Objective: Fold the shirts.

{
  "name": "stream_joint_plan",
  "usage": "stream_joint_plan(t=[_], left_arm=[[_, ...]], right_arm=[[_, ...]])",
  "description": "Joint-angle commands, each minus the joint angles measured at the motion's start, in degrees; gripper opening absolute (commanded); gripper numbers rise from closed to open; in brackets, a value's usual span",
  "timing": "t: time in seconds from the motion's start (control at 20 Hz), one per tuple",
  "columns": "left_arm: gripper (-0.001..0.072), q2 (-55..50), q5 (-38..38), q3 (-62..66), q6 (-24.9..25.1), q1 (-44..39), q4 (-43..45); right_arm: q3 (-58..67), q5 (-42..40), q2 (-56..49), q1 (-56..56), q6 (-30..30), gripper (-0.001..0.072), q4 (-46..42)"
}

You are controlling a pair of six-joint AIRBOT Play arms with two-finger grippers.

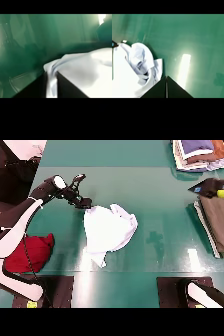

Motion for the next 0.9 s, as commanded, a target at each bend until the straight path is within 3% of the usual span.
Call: stream_joint_plan(t=[0.0, 0.1, 0.2, 0.25, 0.55, 0.8, 0.85], left_arm=[[0.0028, 0.07, 0.48, 0.22, -0.35, -0.72, 0.13], [0.0028, 1.2, -1.49, 1.36, -0.46, 0.66, 0.96], [0.0028, 3.93, -2.21, 2.78, -0.44, 2.32, 1.79], [0.0028, 5.86, -1.9, 3.13, -0.42, 2.97, 2.36], [0.0029, 12.33, -2.82, 3.41, 0.07, 3.58, 5.03], [0.0029, 12.41, -4.26, 3.41, 0.02, 3.58, 5.22], [0.0029, 12.41, -4.5, 3.41, 0.02, 3.58, 5.22]], right_arm=[[-7.65, -3.65, 0.02, 4.24, 0.0, 0.0019, -0.02], [-12.57, -5.7, -0.22, 7.5, 0.0, 0.0035, 0.0], [-17.18, -7.65, -2.16, 11.45, 0.44, 0.0434, 0.04], [-19.12, -9.01, -4.2, 13.81, 1.46, 0.0472, 0.33], [-21.46, -23.85, -20.2, 24.15, -3.26, 0.044, 13.66], [-13.4, -24.26, -30.8, 28.06, -3.21, 0.0437, 13.42], [-11.87, -24.17, -32.3, 28.63, -3.21, 0.0404, 13.4]])
